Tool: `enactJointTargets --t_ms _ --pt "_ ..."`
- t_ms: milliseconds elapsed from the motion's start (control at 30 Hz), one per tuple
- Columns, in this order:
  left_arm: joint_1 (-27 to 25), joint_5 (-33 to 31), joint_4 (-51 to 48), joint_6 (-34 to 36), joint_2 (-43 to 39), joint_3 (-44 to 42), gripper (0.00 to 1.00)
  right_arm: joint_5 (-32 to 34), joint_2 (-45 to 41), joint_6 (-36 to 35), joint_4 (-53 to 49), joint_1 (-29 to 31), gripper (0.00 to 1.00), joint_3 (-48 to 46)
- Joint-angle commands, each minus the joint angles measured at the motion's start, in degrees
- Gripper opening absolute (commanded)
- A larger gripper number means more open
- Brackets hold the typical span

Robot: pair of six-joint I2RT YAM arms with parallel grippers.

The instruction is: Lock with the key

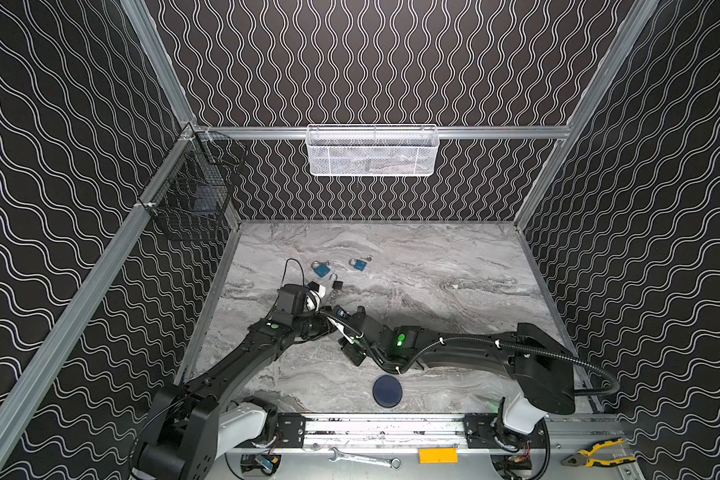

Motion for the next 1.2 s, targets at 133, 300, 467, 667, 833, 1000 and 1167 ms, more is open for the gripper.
enactJointTargets --t_ms 133,300,467,667,833,1000,1167 --pt "0.0 -2.0 0.9 0.8 1.5 1.0 0.00 0.6 -0.1 -0.3 1.8 0.0 0.36 -0.2" --pt "0.0 -1.1 3.0 -0.1 3.1 0.5 0.00 0.7 -0.3 -0.3 1.4 0.0 0.41 -0.5" --pt "-0.1 -1.0 3.7 -0.5 3.1 0.6 0.00 0.3 -0.6 -0.2 1.0 0.0 0.48 -0.7" --pt "-0.1 -1.3 3.3 -0.5 3.2 0.9 0.00 0.0 -1.4 0.4 0.5 0.0 0.53 -1.1" --pt "-0.1 -1.3 4.6 -1.2 3.5 0.7 0.00 -0.9 -5.0 4.1 0.6 -1.2 0.56 -2.9" --pt "-0.1 -1.9 6.4 -3.2 2.2 0.0 0.00 -7.0 -13.3 14.5 2.1 -6.1 0.58 -8.5" --pt "-0.1 -2.3 9.3 -4.8 -0.7 0.0 0.00 -17.2 -22.4 29.4 5.1 -13.3 0.59 -14.7"
